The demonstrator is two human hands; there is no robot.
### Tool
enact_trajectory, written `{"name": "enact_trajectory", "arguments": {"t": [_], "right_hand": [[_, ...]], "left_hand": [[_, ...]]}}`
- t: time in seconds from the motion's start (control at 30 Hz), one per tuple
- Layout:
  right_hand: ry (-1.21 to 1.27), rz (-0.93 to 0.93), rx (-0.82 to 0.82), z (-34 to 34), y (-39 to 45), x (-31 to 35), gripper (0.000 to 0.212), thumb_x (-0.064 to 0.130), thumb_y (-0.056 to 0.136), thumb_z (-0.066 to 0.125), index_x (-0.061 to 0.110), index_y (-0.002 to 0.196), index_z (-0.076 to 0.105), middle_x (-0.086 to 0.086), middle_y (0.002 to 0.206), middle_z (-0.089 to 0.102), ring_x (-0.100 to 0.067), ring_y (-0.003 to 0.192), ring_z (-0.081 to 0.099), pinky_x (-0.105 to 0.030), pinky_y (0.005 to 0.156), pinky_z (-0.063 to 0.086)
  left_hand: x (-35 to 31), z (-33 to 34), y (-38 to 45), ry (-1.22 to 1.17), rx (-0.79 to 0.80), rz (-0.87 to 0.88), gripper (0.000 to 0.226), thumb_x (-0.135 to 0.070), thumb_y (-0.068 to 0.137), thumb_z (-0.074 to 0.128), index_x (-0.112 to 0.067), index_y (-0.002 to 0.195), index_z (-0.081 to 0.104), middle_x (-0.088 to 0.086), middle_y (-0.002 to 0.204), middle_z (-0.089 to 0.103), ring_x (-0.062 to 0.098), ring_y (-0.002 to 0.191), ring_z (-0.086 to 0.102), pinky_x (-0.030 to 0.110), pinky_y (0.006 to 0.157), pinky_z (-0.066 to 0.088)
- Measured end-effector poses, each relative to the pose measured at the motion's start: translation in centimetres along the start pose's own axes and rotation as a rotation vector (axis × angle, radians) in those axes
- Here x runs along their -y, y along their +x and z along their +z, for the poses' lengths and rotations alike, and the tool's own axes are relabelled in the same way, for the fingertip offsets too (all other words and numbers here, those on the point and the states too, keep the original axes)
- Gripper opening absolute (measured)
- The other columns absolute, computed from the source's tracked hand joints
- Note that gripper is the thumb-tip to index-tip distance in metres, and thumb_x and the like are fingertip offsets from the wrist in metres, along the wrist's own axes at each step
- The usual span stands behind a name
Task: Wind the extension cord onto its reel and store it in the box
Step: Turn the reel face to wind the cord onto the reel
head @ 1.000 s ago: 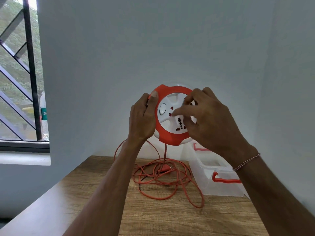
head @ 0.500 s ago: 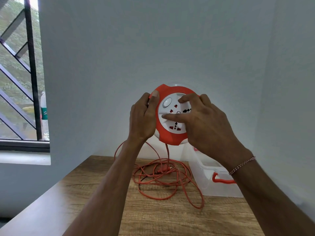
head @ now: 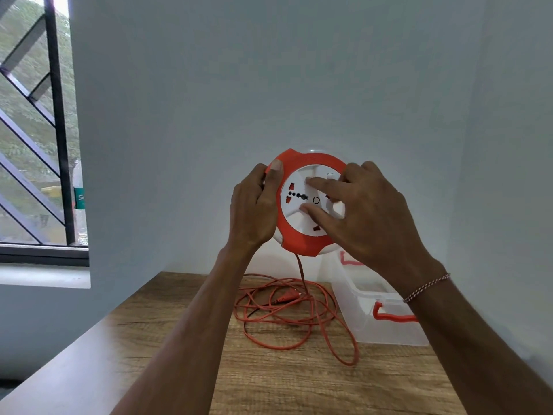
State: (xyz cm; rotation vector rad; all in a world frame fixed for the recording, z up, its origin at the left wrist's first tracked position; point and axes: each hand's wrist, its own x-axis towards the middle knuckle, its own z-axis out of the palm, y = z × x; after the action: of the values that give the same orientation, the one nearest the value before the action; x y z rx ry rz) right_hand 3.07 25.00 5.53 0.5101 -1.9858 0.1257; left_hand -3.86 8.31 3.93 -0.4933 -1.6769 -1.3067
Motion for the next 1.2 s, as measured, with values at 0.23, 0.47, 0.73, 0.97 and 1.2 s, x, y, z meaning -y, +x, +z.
{"name": "enact_trajectory", "arguments": {"t": [0.23, 0.47, 0.73, 0.97, 1.2], "right_hand": [[-0.011, -0.15, 0.18, -0.8, -0.1, 0.1, 0.038, 0.012, 0.072, 0.08, 0.026, 0.106, 0.073, -0.008, 0.134, 0.055, -0.032, 0.118, 0.045, -0.046, 0.086, 0.051], [-0.148, -0.143, 0.213, -0.8, -0.1, 0.8, 0.052, 0.026, 0.071, 0.08, 0.037, 0.12, 0.064, -0.008, 0.139, 0.049, -0.034, 0.115, 0.042, -0.047, 0.086, 0.049], [-0.122, 0.026, 0.01, 0.5, -0.4, 0.0, 0.057, 0.06, 0.079, 0.061, 0.04, 0.132, 0.052, -0.009, 0.116, 0.064, -0.027, 0.099, 0.059, -0.037, 0.075, 0.053], [-0.047, 0.005, -0.043, 0.2, -0.2, -0.1, 0.044, 0.048, 0.086, 0.059, 0.026, 0.125, 0.061, -0.009, 0.11, 0.07, -0.027, 0.096, 0.061, -0.037, 0.075, 0.054], [-0.011, -0.2, 0.123, -0.6, 0.1, -0.1, 0.033, 0.013, 0.069, 0.081, 0.022, 0.1, 0.075, -0.01, 0.13, 0.06, -0.034, 0.113, 0.053, -0.048, 0.086, 0.05]], "left_hand": [[0.1, -0.1, 0.2, 0.004, -0.02, 0.014, 0.049, -0.053, 0.097, 0.037, -0.013, 0.096, 0.064, -0.009, 0.075, 0.07, 0.009, 0.064, 0.069, 0.03, 0.06, 0.061], [0.1, 0.0, 0.2, 0.035, -0.027, 0.026, 0.046, -0.052, 0.098, 0.037, -0.015, 0.094, 0.063, -0.009, 0.076, 0.07, 0.01, 0.065, 0.069, 0.036, 0.063, 0.062], [-0.2, 0.0, 0.1, -0.006, -0.024, 0.009, 0.051, -0.053, 0.098, 0.038, -0.008, 0.09, 0.062, 0.004, 0.074, 0.069, 0.02, 0.062, 0.068, 0.049, 0.062, 0.059], [0.0, 0.1, 0.1, 0.001, -0.026, -0.016, 0.052, -0.055, 0.096, 0.037, -0.01, 0.093, 0.062, 0.001, 0.078, 0.072, 0.018, 0.065, 0.069, 0.048, 0.065, 0.061], [0.2, 0.1, 0.2, 0.015, -0.03, 0.003, 0.051, -0.054, 0.096, 0.036, -0.011, 0.094, 0.064, -0.004, 0.076, 0.07, 0.012, 0.064, 0.069, 0.034, 0.063, 0.061]]}}
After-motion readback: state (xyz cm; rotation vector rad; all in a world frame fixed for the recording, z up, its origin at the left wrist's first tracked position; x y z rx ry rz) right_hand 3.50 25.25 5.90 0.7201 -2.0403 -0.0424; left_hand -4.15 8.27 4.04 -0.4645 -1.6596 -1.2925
